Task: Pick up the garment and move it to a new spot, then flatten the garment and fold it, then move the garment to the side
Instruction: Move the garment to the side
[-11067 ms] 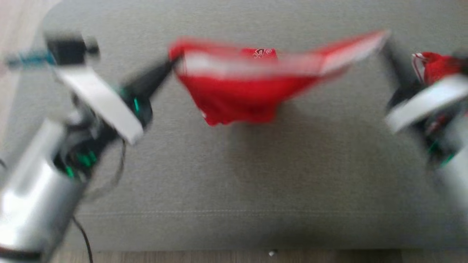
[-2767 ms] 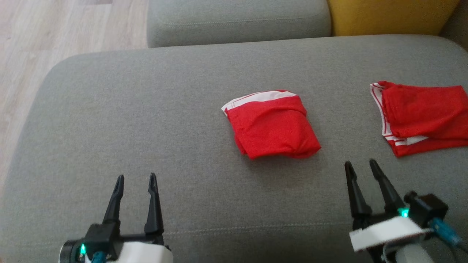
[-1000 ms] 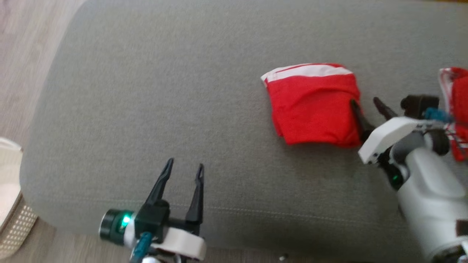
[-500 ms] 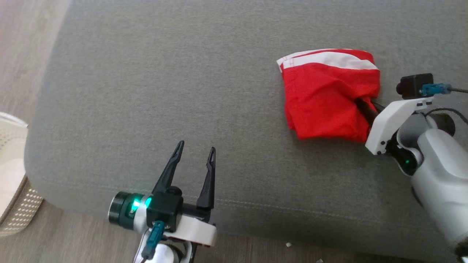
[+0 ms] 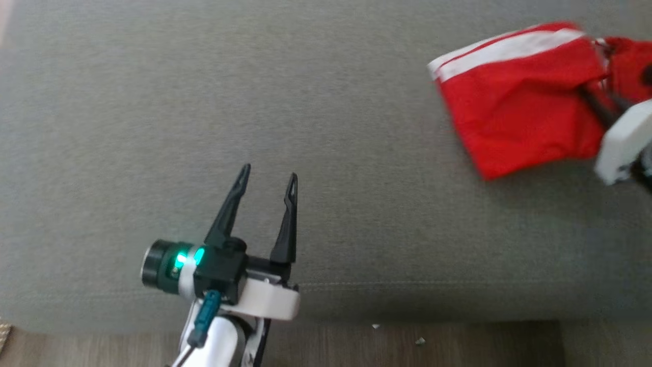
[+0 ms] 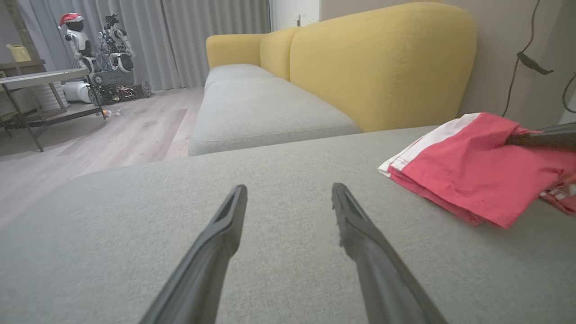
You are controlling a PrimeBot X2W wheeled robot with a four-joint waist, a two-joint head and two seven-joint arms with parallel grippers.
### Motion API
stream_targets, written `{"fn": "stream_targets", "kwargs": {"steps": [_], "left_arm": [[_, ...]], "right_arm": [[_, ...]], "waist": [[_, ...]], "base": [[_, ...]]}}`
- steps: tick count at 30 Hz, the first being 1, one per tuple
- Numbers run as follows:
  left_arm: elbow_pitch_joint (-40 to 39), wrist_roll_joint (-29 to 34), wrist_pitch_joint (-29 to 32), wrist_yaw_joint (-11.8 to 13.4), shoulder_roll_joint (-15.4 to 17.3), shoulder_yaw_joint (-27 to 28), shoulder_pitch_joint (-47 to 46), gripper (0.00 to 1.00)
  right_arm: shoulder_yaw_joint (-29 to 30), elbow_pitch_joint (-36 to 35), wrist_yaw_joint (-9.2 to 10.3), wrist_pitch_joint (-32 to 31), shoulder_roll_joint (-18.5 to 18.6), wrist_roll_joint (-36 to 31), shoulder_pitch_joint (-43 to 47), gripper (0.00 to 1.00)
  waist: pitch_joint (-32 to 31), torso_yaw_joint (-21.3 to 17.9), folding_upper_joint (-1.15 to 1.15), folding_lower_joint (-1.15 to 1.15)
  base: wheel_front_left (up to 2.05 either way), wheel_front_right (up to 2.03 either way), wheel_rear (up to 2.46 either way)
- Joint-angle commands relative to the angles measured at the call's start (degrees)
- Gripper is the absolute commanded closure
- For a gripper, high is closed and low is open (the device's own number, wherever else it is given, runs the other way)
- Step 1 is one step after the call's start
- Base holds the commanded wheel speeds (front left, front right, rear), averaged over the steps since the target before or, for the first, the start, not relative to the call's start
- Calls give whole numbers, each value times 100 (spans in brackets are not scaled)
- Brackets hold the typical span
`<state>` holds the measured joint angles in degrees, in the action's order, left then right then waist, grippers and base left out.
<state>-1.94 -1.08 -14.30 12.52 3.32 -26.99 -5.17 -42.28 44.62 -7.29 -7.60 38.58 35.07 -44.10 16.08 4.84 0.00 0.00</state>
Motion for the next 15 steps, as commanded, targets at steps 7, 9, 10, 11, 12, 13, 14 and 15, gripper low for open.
{"fn": "stream_targets", "kwargs": {"steps": [7,9,10,11,12,13,14,15], "left_arm": [[-323,9,-70,52,7,497,-385,0],[-334,15,-70,55,22,531,-397,0],[-368,34,-70,67,53,583,-400,0],[-386,41,-70,74,68,605,-395,0],[-404,43,-70,80,83,628,-382,0],[-421,45,-70,90,97,652,-366,0],[-433,45,-70,100,110,677,-348,0],[-440,39,-70,108,118,699,-329,0]], "right_arm": [[250,-443,-20,-111,842,-379,-121,100],[297,-476,-20,-141,912,-434,-104,100],[410,-537,-20,-209,1051,-505,-43,100],[472,-553,-20,-255,1133,-552,-3,100],[531,-578,-20,-298,1209,-608,39,100],[623,-591,-20,-325,1288,-664,74,100],[712,-603,-20,-351,1361,-750,110,100],[806,-606,-20,-395,1422,-824,162,100]], "waist": [[177,-285,0,0],[175,-276,0,0],[172,-243,0,0],[168,-217,0,0],[162,-196,0,0],[157,-170,0,0],[152,-148,0,0],[143,-123,0,0]], "base": [[0,0,0],[0,0,0],[0,0,0],[0,0,0],[0,0,0],[0,0,0],[0,0,0],[0,0,0]]}}
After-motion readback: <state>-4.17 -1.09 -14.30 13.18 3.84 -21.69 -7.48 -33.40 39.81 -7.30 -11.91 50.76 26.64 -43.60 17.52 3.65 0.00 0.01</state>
